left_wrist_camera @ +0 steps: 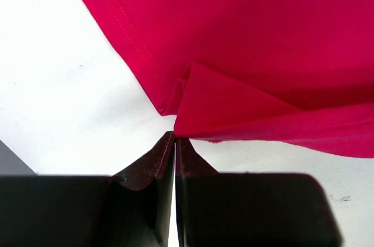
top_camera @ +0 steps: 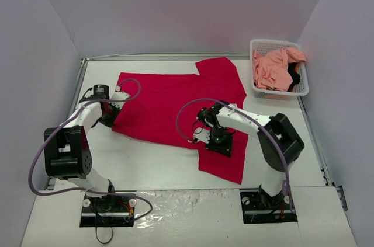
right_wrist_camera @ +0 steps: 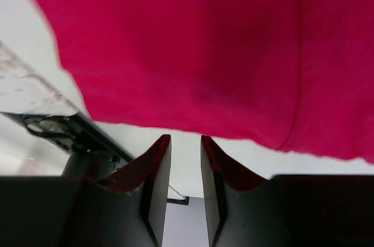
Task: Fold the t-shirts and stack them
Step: Grap the side of the flattened tshirt closest away from the robot with both arms
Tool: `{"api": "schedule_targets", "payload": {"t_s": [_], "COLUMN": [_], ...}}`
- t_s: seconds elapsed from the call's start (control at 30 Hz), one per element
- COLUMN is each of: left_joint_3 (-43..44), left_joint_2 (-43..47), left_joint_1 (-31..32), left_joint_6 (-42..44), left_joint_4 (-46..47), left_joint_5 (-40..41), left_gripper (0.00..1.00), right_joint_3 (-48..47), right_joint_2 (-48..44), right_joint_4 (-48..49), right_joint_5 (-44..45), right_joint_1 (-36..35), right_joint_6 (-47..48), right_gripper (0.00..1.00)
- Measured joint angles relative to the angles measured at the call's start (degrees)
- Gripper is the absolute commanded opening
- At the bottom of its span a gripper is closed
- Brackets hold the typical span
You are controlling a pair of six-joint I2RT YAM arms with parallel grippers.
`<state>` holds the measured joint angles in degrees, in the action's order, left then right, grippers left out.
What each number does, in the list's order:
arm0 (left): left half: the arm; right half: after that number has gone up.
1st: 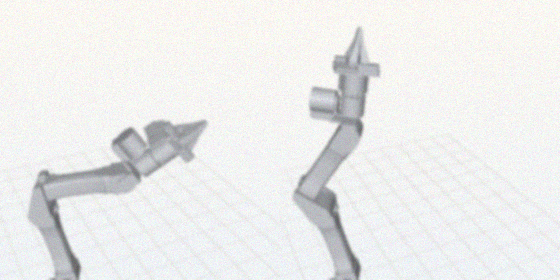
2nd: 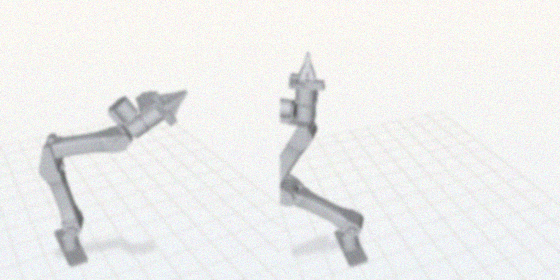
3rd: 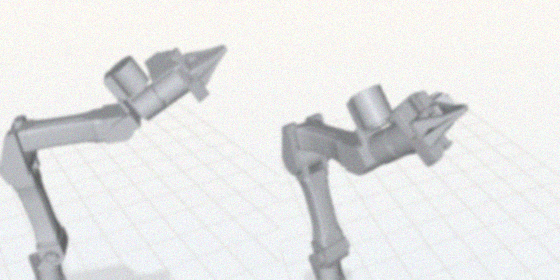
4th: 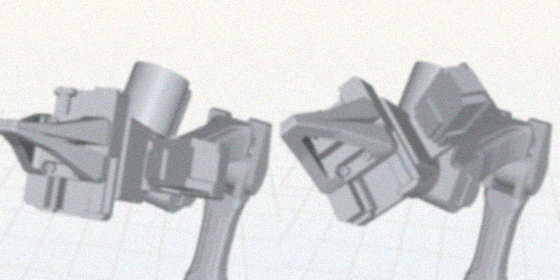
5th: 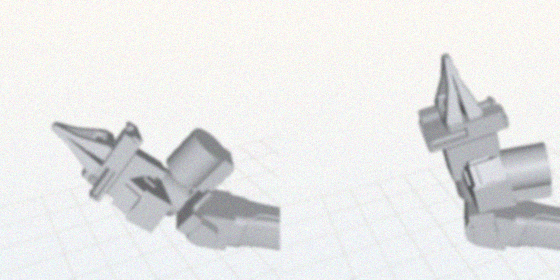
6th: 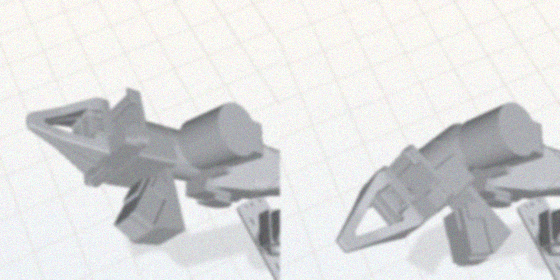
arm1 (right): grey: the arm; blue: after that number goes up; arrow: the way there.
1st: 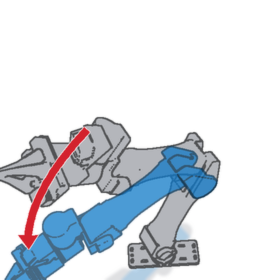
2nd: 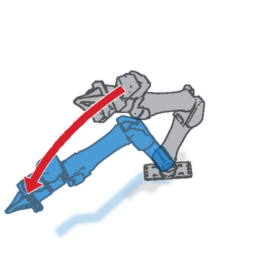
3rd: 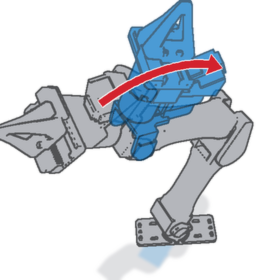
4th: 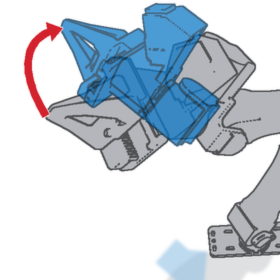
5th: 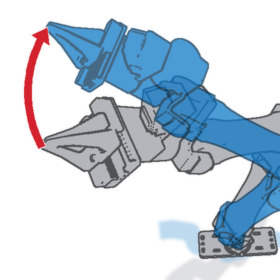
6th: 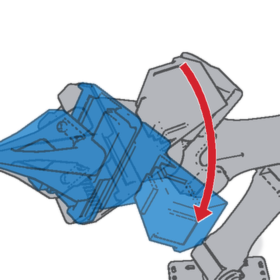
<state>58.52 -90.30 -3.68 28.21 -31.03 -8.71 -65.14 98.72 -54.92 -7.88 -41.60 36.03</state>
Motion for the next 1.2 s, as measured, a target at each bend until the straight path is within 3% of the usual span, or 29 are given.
{"api": "schedule_targets", "payload": {"t_s": [0.23,0.5,0.73,1.0,1.2], "left_joint_3": [0.63,4.33,13.97,19.47,19.45], "left_joint_2": [-0.02,-1.75,-6.29,-9.35,-9.29], "left_joint_1": [-0.11,-1.01,-1.60,-1.60,-1.60], "left_joint_6": [-1.29,-1.75,-3.43,-4.87,-4.92], "left_joint_4": [0.07,0.98,2.40,3.37,3.41], "left_joint_5": [1.95,5.55,8.70,11.30,12.02], "left_gripper": [0.02,0.02,0.02,0.02,0.02], "right_joint_3": [-5.70,-21.00,-34.62,-39.39,-33.53], "right_joint_2": [14.84,23.58,30.23,28.72,15.65], "right_joint_4": [3.15,1.18,1.33,5.64,5.84], "right_joint_5": [2.43,4.85,5.68,2.40,1.22], "right_joint_1": [6.91,11.41,11.52,11.45,11.17], "right_joint_6": [-0.37,-0.90,-1.70,-3.04,-2.71], "right_gripper": [0.10,0.10,0.14,0.29,0.29]}}
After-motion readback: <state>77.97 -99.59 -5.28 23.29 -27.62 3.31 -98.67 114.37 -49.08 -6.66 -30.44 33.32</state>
